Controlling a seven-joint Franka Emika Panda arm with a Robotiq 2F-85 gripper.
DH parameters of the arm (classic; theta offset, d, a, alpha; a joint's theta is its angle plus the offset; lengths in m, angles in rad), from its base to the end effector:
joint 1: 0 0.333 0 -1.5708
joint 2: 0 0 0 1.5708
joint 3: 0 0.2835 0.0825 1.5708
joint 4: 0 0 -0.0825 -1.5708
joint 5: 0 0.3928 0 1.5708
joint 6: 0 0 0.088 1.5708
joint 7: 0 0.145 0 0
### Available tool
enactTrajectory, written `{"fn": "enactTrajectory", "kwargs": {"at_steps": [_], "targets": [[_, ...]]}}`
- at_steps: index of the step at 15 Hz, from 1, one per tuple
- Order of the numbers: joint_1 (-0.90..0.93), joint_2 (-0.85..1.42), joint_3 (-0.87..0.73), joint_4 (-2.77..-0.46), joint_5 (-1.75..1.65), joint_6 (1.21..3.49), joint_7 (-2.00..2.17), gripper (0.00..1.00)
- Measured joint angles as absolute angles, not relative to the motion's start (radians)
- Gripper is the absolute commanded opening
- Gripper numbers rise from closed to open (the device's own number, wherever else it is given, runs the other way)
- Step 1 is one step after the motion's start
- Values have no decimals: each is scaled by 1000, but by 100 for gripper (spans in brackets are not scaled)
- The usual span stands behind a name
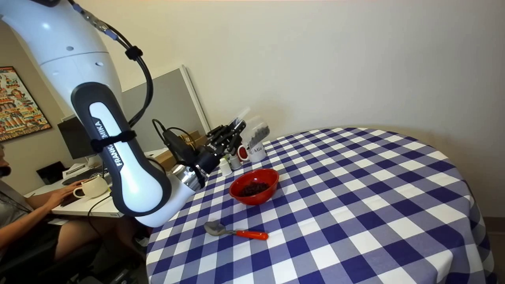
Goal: Pour some of the things in the jug into the bowl
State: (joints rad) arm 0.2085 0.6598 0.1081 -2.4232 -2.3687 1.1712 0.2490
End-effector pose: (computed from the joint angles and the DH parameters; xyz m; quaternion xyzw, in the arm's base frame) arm 0.4758 0.0378 0.0956 0.2325 0.5033 -0.0715 0.8292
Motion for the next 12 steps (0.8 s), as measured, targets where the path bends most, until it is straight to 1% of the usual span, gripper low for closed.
{"fn": "enactTrajectory", "kwargs": {"at_steps": [12], "targets": [[207, 666, 103, -2431, -2389, 1142, 249, 9]]}}
